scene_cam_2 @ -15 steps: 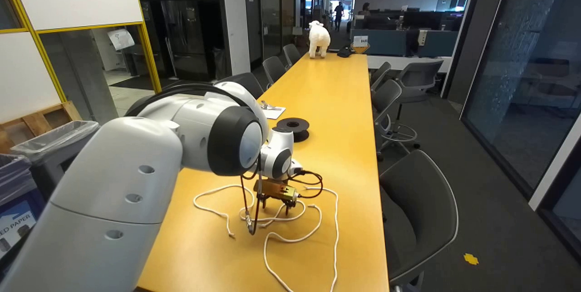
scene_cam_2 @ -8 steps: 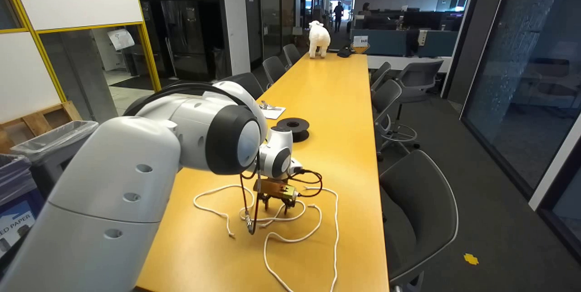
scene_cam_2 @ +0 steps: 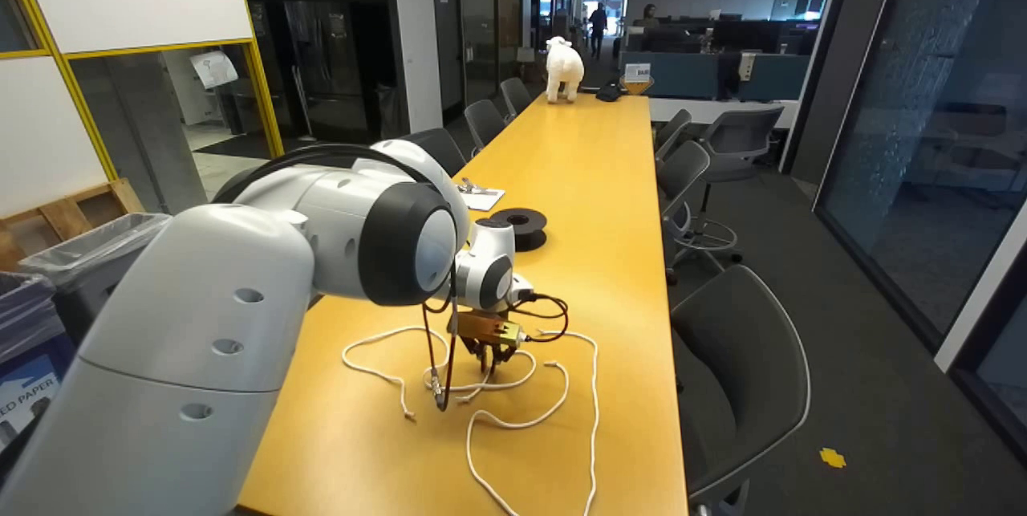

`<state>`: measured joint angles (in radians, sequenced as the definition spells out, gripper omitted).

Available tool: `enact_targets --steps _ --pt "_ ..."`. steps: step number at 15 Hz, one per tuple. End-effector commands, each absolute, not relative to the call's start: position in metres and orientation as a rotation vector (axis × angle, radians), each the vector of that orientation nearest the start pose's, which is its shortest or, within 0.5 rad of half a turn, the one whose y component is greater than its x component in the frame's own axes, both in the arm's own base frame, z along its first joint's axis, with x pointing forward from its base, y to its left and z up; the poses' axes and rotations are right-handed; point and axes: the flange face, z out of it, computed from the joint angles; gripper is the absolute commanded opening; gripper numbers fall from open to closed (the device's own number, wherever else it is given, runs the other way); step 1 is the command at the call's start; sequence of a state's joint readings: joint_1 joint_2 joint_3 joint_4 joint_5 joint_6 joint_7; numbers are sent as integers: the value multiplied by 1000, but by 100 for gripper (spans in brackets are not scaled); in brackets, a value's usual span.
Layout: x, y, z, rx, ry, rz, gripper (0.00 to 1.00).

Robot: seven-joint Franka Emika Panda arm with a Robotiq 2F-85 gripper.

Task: Separate the two white ropes

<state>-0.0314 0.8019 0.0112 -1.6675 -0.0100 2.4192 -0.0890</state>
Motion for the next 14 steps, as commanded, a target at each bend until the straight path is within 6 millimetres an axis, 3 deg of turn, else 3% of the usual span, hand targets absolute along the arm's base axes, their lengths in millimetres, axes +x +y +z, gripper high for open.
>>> enact_targets --steps 1,7,14 --pt "673 -14 131 -3166 -107 73 5" --pt "682 -9 140 -3122 -155 72 9" --pt "697 -2 163 -3091 -196 -49 8"
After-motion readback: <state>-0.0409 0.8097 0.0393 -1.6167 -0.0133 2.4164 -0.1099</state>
